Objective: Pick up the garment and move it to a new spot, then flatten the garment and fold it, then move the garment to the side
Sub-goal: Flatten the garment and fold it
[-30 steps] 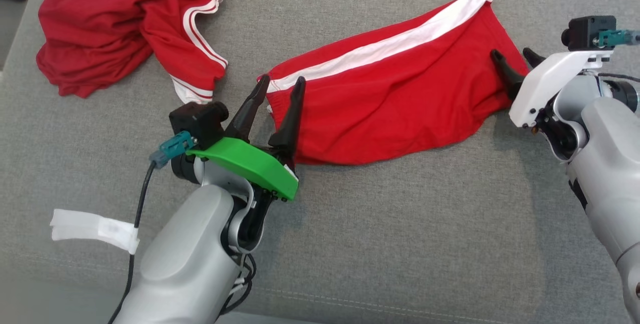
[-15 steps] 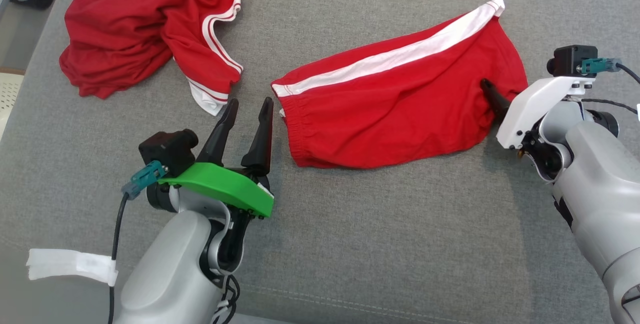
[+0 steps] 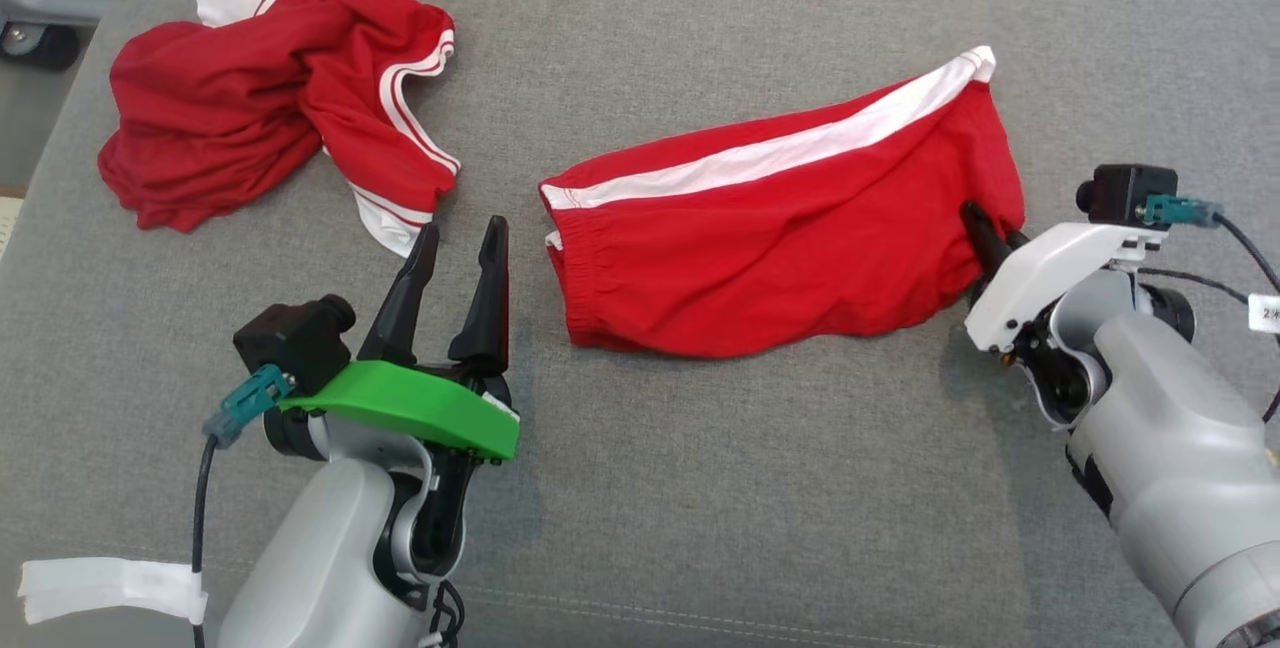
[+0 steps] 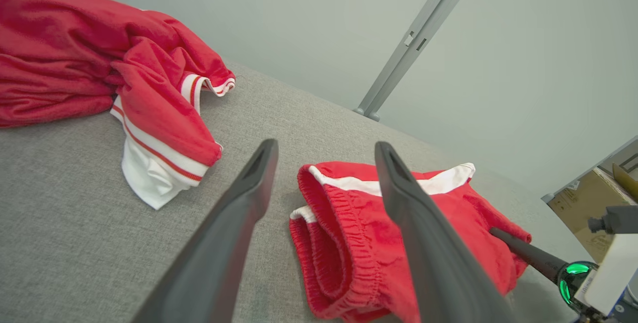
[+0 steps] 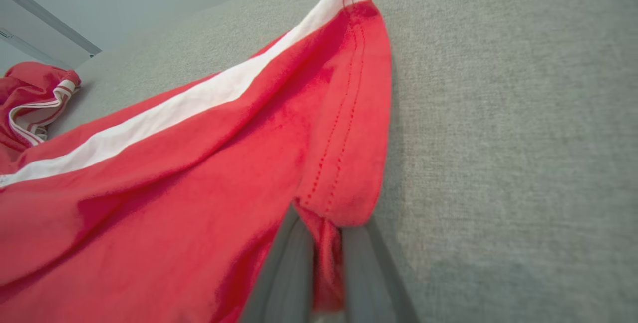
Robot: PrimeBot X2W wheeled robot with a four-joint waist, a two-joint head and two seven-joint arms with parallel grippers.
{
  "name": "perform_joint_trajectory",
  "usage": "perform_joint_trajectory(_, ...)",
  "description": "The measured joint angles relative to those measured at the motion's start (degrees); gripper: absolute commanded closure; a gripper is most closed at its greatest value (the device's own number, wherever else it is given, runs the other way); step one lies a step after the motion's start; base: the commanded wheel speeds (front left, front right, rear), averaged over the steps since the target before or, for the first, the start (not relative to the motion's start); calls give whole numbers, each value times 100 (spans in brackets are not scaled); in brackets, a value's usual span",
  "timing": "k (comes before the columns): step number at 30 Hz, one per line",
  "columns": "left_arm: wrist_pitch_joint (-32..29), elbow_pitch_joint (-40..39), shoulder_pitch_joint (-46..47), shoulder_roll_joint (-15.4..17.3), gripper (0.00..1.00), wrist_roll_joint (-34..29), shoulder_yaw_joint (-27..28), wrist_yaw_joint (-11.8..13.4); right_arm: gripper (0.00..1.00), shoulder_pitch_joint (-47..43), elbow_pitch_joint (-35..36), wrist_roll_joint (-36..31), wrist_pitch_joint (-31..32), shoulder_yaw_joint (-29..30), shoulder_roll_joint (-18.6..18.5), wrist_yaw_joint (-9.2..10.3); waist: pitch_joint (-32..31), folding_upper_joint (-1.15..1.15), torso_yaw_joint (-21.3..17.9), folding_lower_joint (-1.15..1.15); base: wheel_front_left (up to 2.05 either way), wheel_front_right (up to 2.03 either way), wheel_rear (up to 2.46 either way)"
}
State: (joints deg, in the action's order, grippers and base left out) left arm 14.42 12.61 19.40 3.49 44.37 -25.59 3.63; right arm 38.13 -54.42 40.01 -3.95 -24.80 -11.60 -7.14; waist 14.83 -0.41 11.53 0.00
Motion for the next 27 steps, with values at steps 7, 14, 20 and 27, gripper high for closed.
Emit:
perform_joint_trajectory(7,0,-204,-523,86,0,-77,167,18,100,-949,47,294,-866,68,268,0,-465,0,-475,0,0,0,0)
perform_joint_trajectory(14,0,-236,-772,86,0,-78,143,20,100,-1145,12,354,-895,123,271,0,-720,0,-667,0,0,0,0)
perform_joint_trajectory(20,0,-335,-895,87,0,-78,118,62,100,-1287,-60,409,-923,196,250,0,-881,0,-739,0,0,0,0)
perform_joint_trajectory(27,0,-413,-999,88,0,-78,124,76,100,-1287,-74,426,-965,222,244,0,-939,0,-738,0,0,0,0)
